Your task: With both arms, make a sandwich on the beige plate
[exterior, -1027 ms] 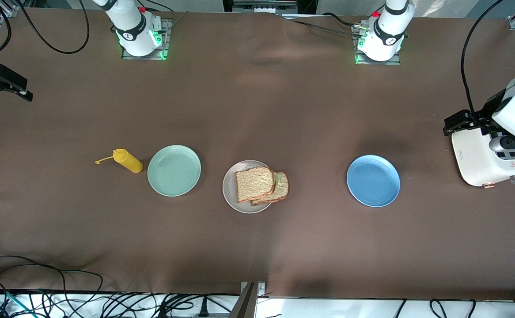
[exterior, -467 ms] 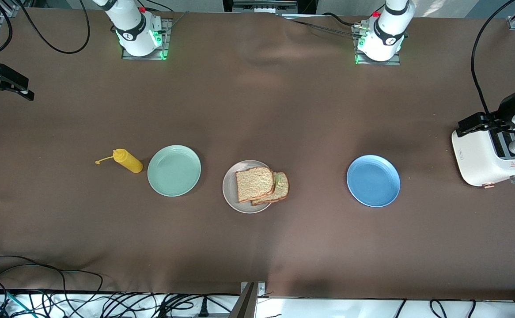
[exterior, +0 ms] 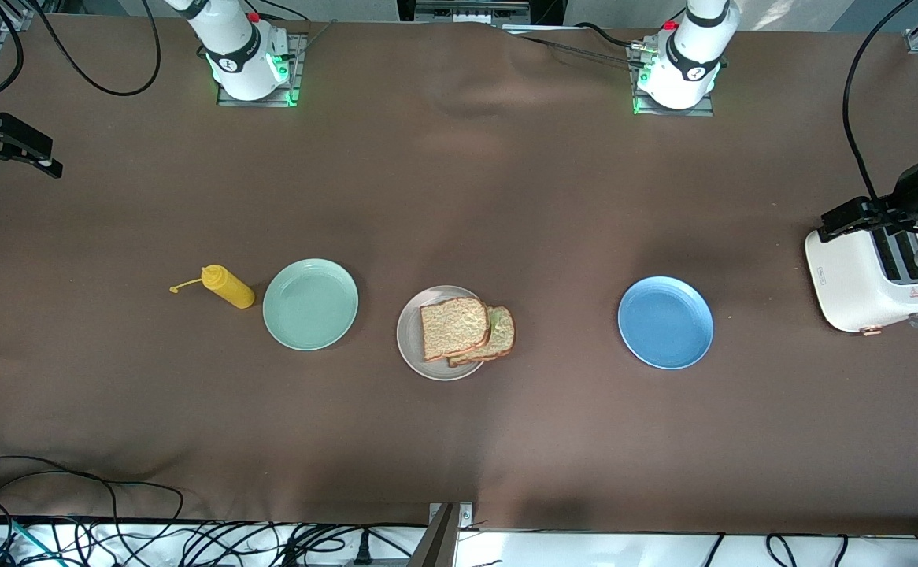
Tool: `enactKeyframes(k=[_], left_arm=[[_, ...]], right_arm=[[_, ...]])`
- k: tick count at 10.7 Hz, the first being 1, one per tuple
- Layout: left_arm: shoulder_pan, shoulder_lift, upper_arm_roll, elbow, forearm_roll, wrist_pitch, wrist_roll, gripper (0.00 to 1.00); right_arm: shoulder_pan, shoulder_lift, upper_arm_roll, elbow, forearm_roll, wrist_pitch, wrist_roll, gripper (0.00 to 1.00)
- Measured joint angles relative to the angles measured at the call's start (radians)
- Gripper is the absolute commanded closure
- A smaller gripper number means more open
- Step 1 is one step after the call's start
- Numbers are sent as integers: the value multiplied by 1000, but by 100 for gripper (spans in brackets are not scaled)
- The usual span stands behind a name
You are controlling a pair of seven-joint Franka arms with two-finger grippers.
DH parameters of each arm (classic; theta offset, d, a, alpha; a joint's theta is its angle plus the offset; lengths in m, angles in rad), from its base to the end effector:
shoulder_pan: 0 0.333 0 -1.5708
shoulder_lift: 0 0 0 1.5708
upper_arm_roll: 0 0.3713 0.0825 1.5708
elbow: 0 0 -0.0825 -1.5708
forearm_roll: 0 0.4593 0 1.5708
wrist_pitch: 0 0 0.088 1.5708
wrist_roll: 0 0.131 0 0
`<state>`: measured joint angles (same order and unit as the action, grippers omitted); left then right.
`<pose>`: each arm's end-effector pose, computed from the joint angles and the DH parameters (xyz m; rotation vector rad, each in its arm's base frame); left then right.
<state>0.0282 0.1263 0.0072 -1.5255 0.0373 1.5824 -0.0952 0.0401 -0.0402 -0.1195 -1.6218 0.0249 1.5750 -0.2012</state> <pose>0.6712 0.0283 0.5993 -3.0931 -0.1995 0.1058 0.6131 -0.0470 0.6531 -3.1055 -0.1892 0.0041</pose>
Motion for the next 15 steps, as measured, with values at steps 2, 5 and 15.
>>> enactKeyframes(k=[2, 5, 15], left_arm=[[0, 0, 0, 1, 7, 0, 0, 0], [7, 5, 0, -2, 6, -15, 0, 0], [17, 19, -15, -2, 4, -16, 0, 0]], right_arm=[[0, 0, 0, 0, 0, -1, 0, 0], [0, 0, 0, 0, 0, -2, 0, 0], [-1, 0, -5, 22, 0, -21, 1, 0]])
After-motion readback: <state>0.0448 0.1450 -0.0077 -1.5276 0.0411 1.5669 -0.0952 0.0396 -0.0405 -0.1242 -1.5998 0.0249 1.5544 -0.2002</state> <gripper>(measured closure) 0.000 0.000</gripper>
